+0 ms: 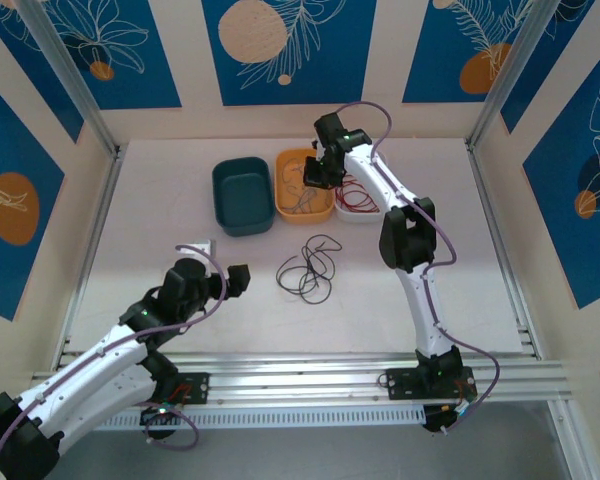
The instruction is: Untangle the cables
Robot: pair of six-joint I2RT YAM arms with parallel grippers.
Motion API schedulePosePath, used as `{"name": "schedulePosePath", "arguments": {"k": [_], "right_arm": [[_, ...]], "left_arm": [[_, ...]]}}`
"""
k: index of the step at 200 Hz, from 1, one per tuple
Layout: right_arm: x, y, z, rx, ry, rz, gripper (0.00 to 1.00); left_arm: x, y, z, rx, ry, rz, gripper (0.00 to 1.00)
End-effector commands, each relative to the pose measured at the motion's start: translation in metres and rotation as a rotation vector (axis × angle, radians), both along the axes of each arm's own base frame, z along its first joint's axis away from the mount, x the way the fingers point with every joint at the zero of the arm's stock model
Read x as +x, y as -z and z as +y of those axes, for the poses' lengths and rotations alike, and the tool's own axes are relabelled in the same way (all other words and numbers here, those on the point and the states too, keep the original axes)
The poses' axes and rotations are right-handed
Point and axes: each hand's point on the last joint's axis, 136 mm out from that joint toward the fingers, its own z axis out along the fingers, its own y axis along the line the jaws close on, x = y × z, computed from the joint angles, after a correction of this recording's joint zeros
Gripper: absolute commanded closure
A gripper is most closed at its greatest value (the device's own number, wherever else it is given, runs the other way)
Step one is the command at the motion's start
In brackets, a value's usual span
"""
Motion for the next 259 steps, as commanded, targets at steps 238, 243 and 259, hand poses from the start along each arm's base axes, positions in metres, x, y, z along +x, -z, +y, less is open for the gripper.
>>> {"name": "schedulePosePath", "arguments": {"k": [238,243,259], "right_arm": [[-0.105,-0.098,-0.048,0.074,0.085,-0.175,0.18],[-0.11,-0.098,-0.054,0.07,0.099,-0.182,0.13],[-0.132,-0.093,-0.071,0.057,0.144,-0.185,0.01]], "left_arm": [[0.022,-0.018,-0.044,-0.078,0.115,0.058,0.0],[0.023,-0.021,-0.048,-0.093,0.123,0.06,0.0],[0.03,-0.026,-0.06,-0.139,0.127,0.078,0.0]]}}
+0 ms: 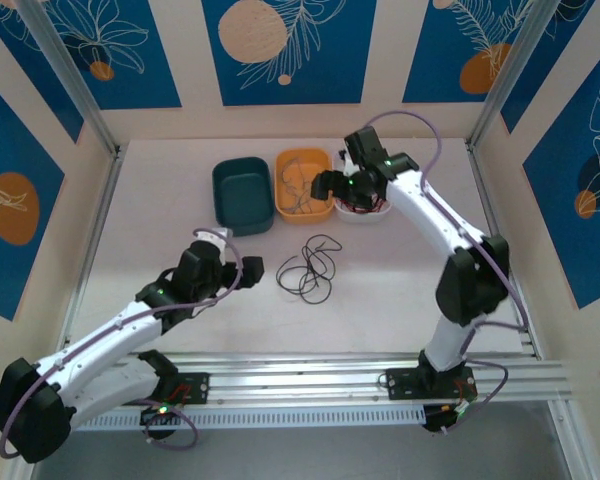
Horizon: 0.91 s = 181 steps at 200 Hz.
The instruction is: Untangle the cables
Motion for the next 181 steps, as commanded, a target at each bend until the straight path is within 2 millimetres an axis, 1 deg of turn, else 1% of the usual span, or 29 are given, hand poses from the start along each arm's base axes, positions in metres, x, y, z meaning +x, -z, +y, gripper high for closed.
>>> {"name": "schedulePosePath", "arguments": {"k": [1,12,25,31,40,42,60,88,104,131,150,181], "right_arm": [[-0.015,-0.008,-0.017,0.019,0.085,-0.063,0.01],[-0.029,-0.003,-0.028,0.013,0.109,-0.056,0.01],[-0.045,0.002,-0.039,0.003,0.13,-0.055,0.01],[-0.052,0.006,-0.044,-0.006,0.145,-0.049,0.01],[-0.06,0.008,-0.052,-0.011,0.172,-0.049,0.01],[-0.063,0.012,-0.055,-0.019,0.177,-0.043,0.01],[-0.08,0.024,-0.069,-0.023,0.234,-0.031,0.01],[-0.1,0.04,-0.083,0.0,0.296,-0.01,0.01],[-0.107,0.046,-0.086,0.022,0.308,-0.002,0.01],[-0.113,0.055,-0.085,0.044,0.305,0.02,0.01],[-0.115,0.062,-0.085,0.042,0.306,0.038,0.01],[-0.116,0.071,-0.084,0.044,0.298,0.051,0.01]], "left_arm": [[0.013,-0.026,-0.023,-0.114,0.029,-0.006,0.0],[0.019,-0.027,-0.029,-0.133,0.009,0.027,0.0],[0.024,-0.024,-0.038,-0.138,-0.009,0.074,0.0],[0.027,-0.026,-0.043,-0.144,-0.015,0.083,0.0],[0.03,-0.023,-0.051,-0.141,-0.02,0.103,0.0],[0.031,-0.022,-0.053,-0.139,-0.022,0.109,0.0],[0.037,-0.019,-0.069,-0.132,-0.031,0.129,0.0],[0.045,-0.011,-0.092,-0.129,-0.038,0.154,0.1],[0.049,-0.008,-0.104,-0.136,-0.042,0.147,0.14],[0.054,0.007,-0.119,-0.114,-0.044,0.176,0.21],[0.055,0.016,-0.131,-0.109,-0.034,0.191,0.24],[0.06,0.024,-0.145,-0.122,-0.017,0.2,0.28]]}}
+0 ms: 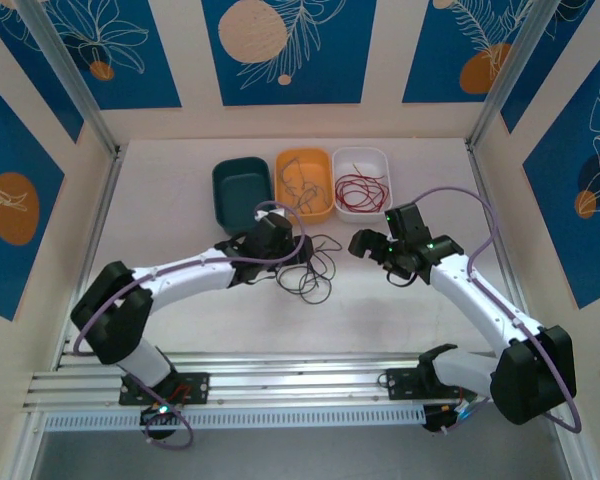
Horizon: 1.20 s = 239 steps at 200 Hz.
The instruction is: Untangle the cables
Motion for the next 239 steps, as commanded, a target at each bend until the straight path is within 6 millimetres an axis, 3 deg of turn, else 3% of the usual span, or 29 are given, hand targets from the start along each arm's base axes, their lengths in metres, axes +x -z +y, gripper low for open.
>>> {"name": "schedulePosePath", "arguments": {"k": [1,62,102,154,205,239], "right_arm": [[0.0,0.005,0.004,0.034,0.0,0.005,0.01],[-0.006,0.017,0.014,0.032,-0.041,0.03,0.01],[-0.013,0.025,0.034,0.029,-0.124,0.041,0.0],[-0.008,0.022,0.068,0.072,-0.209,0.015,0.18],[-0.008,0.018,0.095,0.076,-0.287,-0.002,0.31],[-0.01,0.022,0.108,0.045,-0.322,0.005,0.34]], "left_arm": [[0.011,-0.011,-0.017,-0.049,-0.005,-0.032,0.28],[0.013,0.019,-0.031,-0.029,0.021,0.03,0.37],[0.006,0.028,-0.026,0.0,0.041,0.052,0.56],[-0.001,0.031,-0.019,-0.001,0.042,0.055,0.77],[-0.003,0.03,-0.021,-0.025,0.05,0.059,0.85],[-0.004,0.028,-0.021,-0.036,0.052,0.056,0.88]]}}
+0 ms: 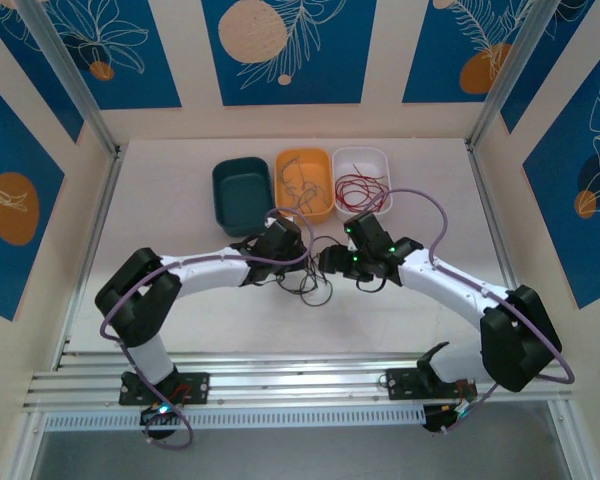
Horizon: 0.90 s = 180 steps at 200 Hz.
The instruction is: Untangle the cables
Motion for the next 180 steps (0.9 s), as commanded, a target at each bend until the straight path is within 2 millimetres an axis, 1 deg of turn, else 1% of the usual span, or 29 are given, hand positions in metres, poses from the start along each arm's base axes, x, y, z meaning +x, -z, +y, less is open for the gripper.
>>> {"name": "schedulePosePath", "arguments": {"k": [1,37,55,57,72,80,92,115,151,180], "right_arm": [[0.005,-0.007,0.013,-0.002,-0.031,-0.026,0.34],[0.008,0.004,0.019,-0.036,-0.034,0.005,0.43],[0.012,0.013,0.015,-0.075,-0.006,0.033,0.49],[0.012,0.014,0.015,-0.079,-0.002,0.037,0.5],[0.014,0.022,0.008,-0.11,0.023,0.059,0.59],[0.015,0.025,0.004,-0.122,0.041,0.068,0.63],[0.016,0.029,-0.003,-0.134,0.066,0.081,0.65],[0.016,0.037,-0.014,-0.133,0.102,0.107,0.71],[0.019,0.047,-0.029,-0.145,0.16,0.139,0.73],[0.02,0.053,-0.032,-0.13,0.176,0.157,0.73]], "left_arm": [[-0.005,-0.013,-0.005,-0.039,0.023,-0.017,0.88],[-0.006,-0.016,-0.004,-0.042,0.029,-0.025,0.95],[-0.007,-0.02,-0.003,-0.042,0.038,-0.034,0.98],[-0.007,-0.021,-0.003,-0.043,0.041,-0.037,0.99],[-0.007,-0.03,-0.002,-0.047,0.055,-0.062,1.0],[-0.008,-0.037,-0.002,-0.048,0.073,-0.085,1.0],[-0.01,-0.05,-0.003,-0.052,0.109,-0.123,1.0],[-0.015,-0.081,-0.006,-0.074,0.202,-0.221,1.0],[-0.029,-0.122,-0.004,-0.119,0.31,-0.36,1.0],[-0.039,-0.149,0.001,-0.154,0.351,-0.456,1.0]]}}
